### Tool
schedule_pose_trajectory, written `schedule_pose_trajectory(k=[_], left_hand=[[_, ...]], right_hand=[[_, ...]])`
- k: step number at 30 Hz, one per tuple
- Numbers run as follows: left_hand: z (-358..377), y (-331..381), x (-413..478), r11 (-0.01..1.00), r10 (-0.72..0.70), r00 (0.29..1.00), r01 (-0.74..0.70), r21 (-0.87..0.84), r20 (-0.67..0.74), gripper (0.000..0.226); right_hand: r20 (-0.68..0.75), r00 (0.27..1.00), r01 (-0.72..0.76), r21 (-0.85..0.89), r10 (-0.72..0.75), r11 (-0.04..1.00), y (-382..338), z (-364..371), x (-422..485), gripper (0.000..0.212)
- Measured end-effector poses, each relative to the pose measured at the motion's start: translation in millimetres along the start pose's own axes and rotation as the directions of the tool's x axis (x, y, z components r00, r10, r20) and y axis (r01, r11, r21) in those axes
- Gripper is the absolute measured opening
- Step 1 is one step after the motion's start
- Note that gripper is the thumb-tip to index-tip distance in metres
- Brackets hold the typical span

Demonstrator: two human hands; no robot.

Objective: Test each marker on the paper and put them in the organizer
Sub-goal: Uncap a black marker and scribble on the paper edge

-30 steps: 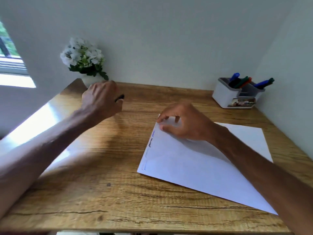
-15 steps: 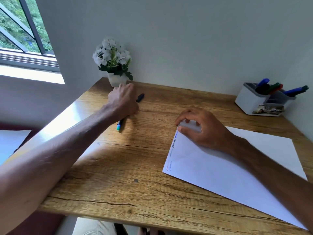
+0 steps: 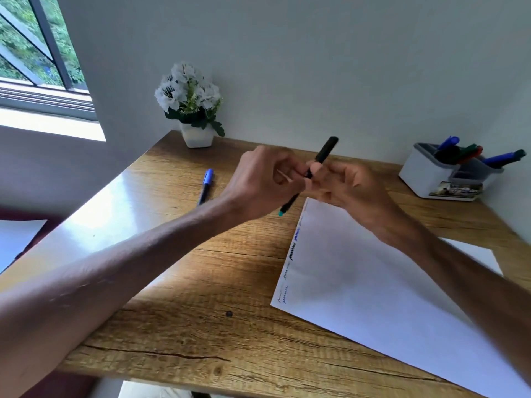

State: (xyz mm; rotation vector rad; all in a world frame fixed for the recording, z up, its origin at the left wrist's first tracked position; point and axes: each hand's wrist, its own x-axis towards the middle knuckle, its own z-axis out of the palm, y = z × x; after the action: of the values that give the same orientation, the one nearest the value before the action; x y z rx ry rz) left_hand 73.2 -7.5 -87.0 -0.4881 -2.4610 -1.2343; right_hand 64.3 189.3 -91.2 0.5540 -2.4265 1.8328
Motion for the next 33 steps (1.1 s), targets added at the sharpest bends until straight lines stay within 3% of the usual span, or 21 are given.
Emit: schedule_pose_trajectory(k=[2, 5, 8, 11, 13, 18, 25, 27, 29, 31, 33], left_hand=[[3.8, 5.0, -4.9, 0.998, 0.064, 0.997, -0.065, -0.018, -0.038, 0.015], [3.7, 5.6, -7.0, 0.987, 0.156, 0.982, -0.159, -0.015, -0.101, 0.014], [2.1, 1.2, -7.7, 0.973, 0.228, 0.953, -0.218, 0.074, -0.201, 0.014], [2.3, -4.0, -5.9, 0.956, 0.281, 0.921, -0.242, 0.169, -0.272, 0.034], [2.0, -6.5, -4.4, 0.925, 0.334, 0.924, -0.283, 0.255, -0.186, 0.047], [7.8, -13.1, -6.3, 0.802, 0.433, 0.879, -0.476, 0.361, 0.198, 0.032], [9.9, -28.9, 2.0, 0.642, 0.457, 0.830, -0.557, 0.526, 0.321, 0.031], [9.5, -30.4, 2.6, 0.648, 0.436, 0.835, -0.550, 0.528, 0.335, 0.024], [5.5, -34.0, 5.0, 0.705, 0.395, 0.872, -0.490, 0.513, 0.290, 0.015], [1.1, -40.1, 7.7, 0.778, 0.355, 0.905, -0.425, 0.463, 0.233, 0.013], [-0.6, -43.5, 7.8, 0.856, 0.313, 0.928, -0.368, 0.364, 0.203, 0.016]], right_hand=[[-0.030, 0.999, 0.023, 0.092, -0.021, 0.996, -6.0, 2.3, 4.3, 0.024], [-0.088, 0.982, 0.173, 0.050, -0.168, 0.984, -9.6, 5.8, 11.8, 0.019], [-0.111, 0.937, 0.301, -0.231, -0.332, 0.925, -5.2, 2.9, 18.9, 0.020], [-0.001, 0.938, 0.298, -0.506, -0.346, 0.810, 4.3, 2.4, 12.6, 0.024], [0.095, 0.922, 0.349, -0.620, -0.375, 0.703, 7.1, 3.4, 6.3, 0.026], [0.160, 0.892, 0.396, -0.729, -0.423, 0.559, 5.6, 3.9, 3.0, 0.028], [0.168, 0.938, 0.308, -0.809, -0.304, 0.501, 3.5, 1.7, -3.7, 0.037], [0.091, 0.972, 0.198, -0.814, -0.217, 0.546, 3.5, -0.9, -7.0, 0.031], [0.012, 0.989, 0.117, -0.688, -0.150, 0.716, 4.7, -6.8, -8.4, 0.012], [-0.028, 0.997, 0.061, -0.378, -0.077, 0.924, -1.4, -13.5, -7.1, 0.028], [-0.005, 1.000, 0.003, -0.057, -0.004, 0.998, -11.1, -19.9, -7.5, 0.041]])
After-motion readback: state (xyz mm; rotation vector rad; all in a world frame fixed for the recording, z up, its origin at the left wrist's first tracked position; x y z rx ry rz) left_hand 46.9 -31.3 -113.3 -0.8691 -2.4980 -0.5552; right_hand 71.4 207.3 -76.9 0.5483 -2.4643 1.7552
